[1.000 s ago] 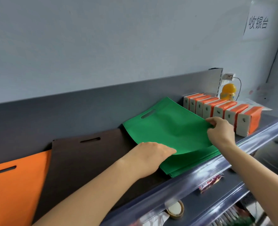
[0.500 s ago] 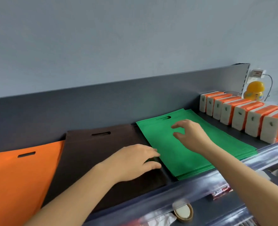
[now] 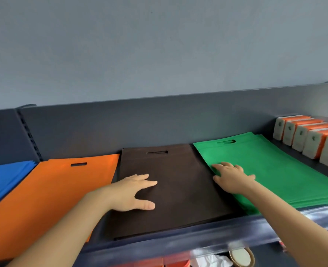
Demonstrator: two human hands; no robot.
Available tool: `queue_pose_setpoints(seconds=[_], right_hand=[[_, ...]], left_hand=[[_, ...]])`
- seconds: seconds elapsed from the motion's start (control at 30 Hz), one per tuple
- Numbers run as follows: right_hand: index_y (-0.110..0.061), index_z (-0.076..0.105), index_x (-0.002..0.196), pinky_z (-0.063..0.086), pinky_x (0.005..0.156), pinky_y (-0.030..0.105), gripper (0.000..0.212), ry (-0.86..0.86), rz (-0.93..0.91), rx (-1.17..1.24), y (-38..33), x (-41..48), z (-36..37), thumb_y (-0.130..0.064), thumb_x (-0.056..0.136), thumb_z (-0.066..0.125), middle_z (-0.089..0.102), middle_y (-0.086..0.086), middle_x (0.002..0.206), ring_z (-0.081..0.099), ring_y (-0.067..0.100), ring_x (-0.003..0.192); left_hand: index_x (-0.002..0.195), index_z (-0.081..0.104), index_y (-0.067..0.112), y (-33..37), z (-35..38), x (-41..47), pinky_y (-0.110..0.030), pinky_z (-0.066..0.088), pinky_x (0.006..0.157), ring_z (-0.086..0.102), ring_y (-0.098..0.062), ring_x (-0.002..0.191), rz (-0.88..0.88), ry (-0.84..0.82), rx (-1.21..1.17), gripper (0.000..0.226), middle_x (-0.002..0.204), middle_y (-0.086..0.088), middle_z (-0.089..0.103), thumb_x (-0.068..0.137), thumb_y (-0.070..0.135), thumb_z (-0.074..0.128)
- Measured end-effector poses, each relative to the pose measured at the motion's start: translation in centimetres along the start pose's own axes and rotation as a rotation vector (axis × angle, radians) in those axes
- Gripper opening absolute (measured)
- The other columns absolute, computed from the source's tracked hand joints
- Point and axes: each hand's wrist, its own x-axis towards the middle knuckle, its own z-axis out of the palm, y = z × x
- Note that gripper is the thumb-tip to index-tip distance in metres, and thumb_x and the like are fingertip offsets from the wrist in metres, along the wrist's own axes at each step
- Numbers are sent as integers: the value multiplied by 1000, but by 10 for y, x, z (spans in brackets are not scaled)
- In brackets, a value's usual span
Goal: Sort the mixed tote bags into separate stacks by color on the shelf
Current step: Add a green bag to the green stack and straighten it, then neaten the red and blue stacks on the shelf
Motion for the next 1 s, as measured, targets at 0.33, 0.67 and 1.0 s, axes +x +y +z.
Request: queue_pose_setpoints(seconds=[0.33, 0.67, 1.0], right_hand=[[-28, 37, 140, 16, 105, 67, 48, 164, 46, 13, -14, -1, 0, -31, 93, 45, 30, 2, 150, 22, 30, 139], [-20, 41, 139, 43, 97, 39, 47, 285, -335, 103, -184, -50, 31, -25, 93, 48, 44, 4, 140, 42, 27, 128], [-16, 37, 142, 47, 93, 40, 48, 159, -664, 85, -478, -161, 114, -24, 96, 47, 45, 6, 141, 50, 28, 121]], left_hand=[[146, 14, 44, 4, 8, 1, -39, 5, 118, -7, -11, 144, 50, 56, 4, 64, 157, 13, -3, 91, 56, 44], [140, 35, 36, -87, 9, -134, -29, 28, 110, 30, -4, 131, 27, 478, 67, 46, 138, 19, 38, 96, 47, 41], [141, 37, 27, -303, 34, -383, -24, 28, 105, 36, -10, 128, -330, 613, 198, 47, 139, 11, 42, 97, 41, 43]])
